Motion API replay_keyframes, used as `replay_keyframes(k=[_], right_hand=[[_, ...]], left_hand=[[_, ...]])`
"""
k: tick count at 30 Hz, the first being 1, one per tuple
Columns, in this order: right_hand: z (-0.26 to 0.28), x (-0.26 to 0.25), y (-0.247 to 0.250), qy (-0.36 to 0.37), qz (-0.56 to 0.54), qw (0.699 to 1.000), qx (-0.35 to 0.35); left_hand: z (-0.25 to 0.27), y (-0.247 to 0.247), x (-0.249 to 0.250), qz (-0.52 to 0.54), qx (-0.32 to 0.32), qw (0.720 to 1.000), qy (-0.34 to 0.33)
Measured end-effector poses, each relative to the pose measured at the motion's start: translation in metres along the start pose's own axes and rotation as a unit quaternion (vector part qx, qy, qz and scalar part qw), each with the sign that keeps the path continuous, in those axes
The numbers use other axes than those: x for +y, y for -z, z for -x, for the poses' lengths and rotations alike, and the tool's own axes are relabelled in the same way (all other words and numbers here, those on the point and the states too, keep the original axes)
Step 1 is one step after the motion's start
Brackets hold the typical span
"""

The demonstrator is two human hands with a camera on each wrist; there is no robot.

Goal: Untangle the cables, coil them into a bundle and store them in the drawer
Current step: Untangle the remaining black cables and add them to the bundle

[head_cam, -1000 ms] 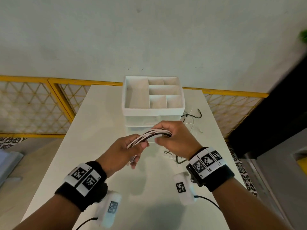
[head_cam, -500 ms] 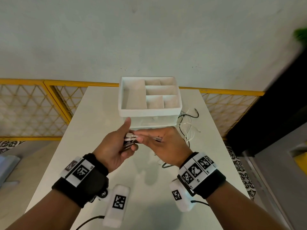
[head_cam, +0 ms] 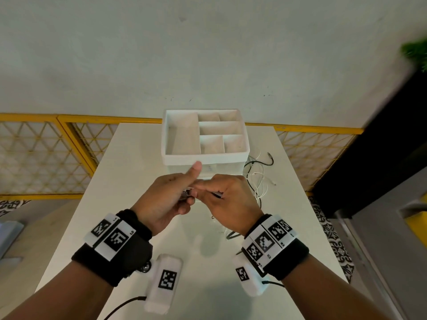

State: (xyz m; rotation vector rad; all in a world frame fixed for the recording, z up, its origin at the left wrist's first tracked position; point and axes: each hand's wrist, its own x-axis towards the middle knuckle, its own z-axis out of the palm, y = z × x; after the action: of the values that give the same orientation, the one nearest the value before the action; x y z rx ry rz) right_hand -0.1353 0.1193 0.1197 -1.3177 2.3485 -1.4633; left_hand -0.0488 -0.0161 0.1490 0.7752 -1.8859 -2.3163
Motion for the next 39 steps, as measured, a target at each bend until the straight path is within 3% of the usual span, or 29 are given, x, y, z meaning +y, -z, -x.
replay_keyframes(k=[3,6,9,14,20,25,29,32,36,39], right_hand=[[0.003,-0.007,-0.004,-0.017,-0.082,0.996,0.024],[0.003,-0.009,-0.005,-0.118,-0.181,0.975,0.044],[0.003,-0.006,0.000,-0.139,-0.155,0.977,0.036],[0.003,-0.004,0.007,-0.097,-0.195,0.976,-0.013],[0.005,-0.008,0.006,-0.090,-0.174,0.981,-0.001],[0.005,-0.008,0.005,-0.122,-0.124,0.985,-0.019],[0.003,-0.005,0.006,-0.106,-0.102,0.989,-0.010],[0.002,-0.009,0.005,-0.100,-0.097,0.990,-0.015],[0.001,-0.006,0.012,-0.113,-0.104,0.986,-0.060],[-0.001,0.013,0.028,-0.133,-0.038,0.984,-0.116]], left_hand=[[-0.003,-0.001,-0.002,-0.014,0.054,0.998,-0.034],[-0.004,0.000,-0.002,0.061,0.097,0.993,-0.017],[-0.002,0.004,-0.003,0.065,0.064,0.996,0.001],[0.005,0.007,0.002,-0.026,-0.005,1.000,0.013],[0.001,0.016,0.008,0.171,-0.002,0.979,0.109],[0.000,0.007,0.002,0.074,0.043,0.996,0.038],[0.005,0.006,0.002,0.027,-0.006,0.999,0.016],[0.004,0.003,-0.002,-0.022,0.055,0.998,-0.036],[0.001,0.010,-0.002,0.033,0.125,0.990,-0.049],[0.002,0.030,-0.001,0.047,0.155,0.985,-0.050]])
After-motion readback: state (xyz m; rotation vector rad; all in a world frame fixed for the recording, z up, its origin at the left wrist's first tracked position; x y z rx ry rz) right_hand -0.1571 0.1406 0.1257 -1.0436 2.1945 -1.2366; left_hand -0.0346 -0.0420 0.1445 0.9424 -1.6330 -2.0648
